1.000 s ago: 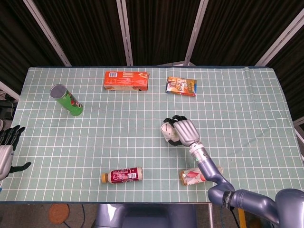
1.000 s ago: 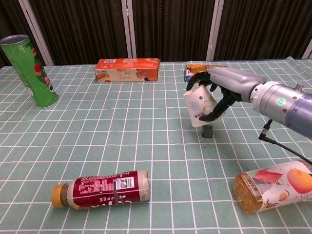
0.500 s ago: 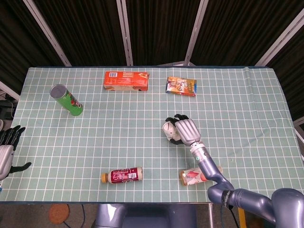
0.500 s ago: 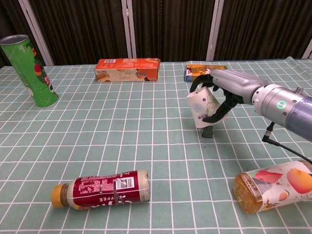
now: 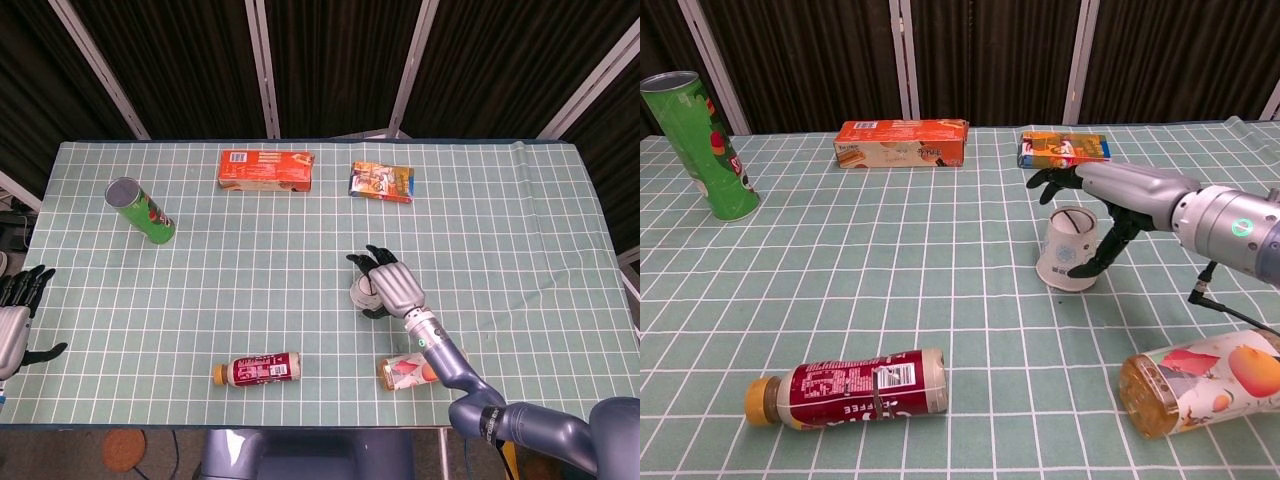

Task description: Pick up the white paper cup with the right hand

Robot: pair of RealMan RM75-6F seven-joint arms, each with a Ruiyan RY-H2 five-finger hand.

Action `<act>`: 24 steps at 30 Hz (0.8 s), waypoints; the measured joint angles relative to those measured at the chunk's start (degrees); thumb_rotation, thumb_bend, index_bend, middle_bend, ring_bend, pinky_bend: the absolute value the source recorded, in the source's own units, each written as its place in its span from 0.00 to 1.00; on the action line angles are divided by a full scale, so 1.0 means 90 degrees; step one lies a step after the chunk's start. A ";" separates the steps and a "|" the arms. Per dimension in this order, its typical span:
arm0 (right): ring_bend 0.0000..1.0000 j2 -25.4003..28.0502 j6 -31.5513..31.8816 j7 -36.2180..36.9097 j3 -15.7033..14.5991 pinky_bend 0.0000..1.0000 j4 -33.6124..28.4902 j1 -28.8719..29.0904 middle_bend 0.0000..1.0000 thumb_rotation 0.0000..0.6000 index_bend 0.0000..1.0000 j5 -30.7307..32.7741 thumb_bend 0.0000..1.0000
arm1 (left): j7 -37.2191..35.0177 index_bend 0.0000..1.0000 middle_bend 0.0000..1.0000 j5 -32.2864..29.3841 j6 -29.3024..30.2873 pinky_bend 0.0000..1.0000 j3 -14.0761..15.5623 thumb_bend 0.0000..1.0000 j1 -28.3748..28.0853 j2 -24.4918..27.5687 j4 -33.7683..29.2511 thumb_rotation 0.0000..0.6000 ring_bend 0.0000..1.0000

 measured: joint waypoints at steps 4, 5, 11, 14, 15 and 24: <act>0.00 0.0196 0.0183 0.0052 -0.0028 0.05 -0.0307 -0.0081 0.12 1.00 0.07 -0.0150 0.06 | -0.0008 0.00 0.00 0.0015 0.0003 0.00 0.0009 0.00 0.0003 0.0008 -0.0011 1.00 0.00; 0.00 0.0269 0.0238 0.0074 -0.0032 0.05 -0.0400 -0.0106 0.11 1.00 0.07 -0.0195 0.06 | -0.0007 0.00 0.00 0.0019 0.0006 0.00 0.0011 0.00 0.0003 0.0009 -0.0012 1.00 0.00; 0.00 0.1109 0.0788 0.0263 -0.0137 0.02 -0.1042 -0.0432 0.09 1.00 0.04 -0.0665 0.06 | 0.0026 0.00 0.00 0.0078 0.0143 0.00 0.0002 0.00 0.0038 0.0006 -0.0009 1.00 0.00; 0.00 0.1565 0.1166 0.0434 -0.0275 0.00 -0.1192 -0.0701 0.07 1.00 0.04 -0.0986 0.04 | 0.0074 0.00 0.00 0.0160 0.0291 0.00 -0.0003 0.00 0.0074 -0.0015 0.0005 1.00 0.00; 0.00 0.1714 0.1357 0.0471 -0.0340 0.00 -0.1180 -0.0823 0.06 1.00 0.03 -0.1117 0.03 | 0.0085 0.00 0.00 0.0199 0.0351 0.00 -0.0003 0.00 0.0091 -0.0022 0.0008 1.00 0.00; 0.00 0.2678 0.2897 0.0428 -0.0931 0.00 -0.1101 -0.2026 0.00 1.00 0.00 -0.1872 0.00 | 0.0012 0.00 0.00 0.0550 0.0775 0.00 0.0035 0.00 0.0280 -0.0045 0.0049 1.00 0.00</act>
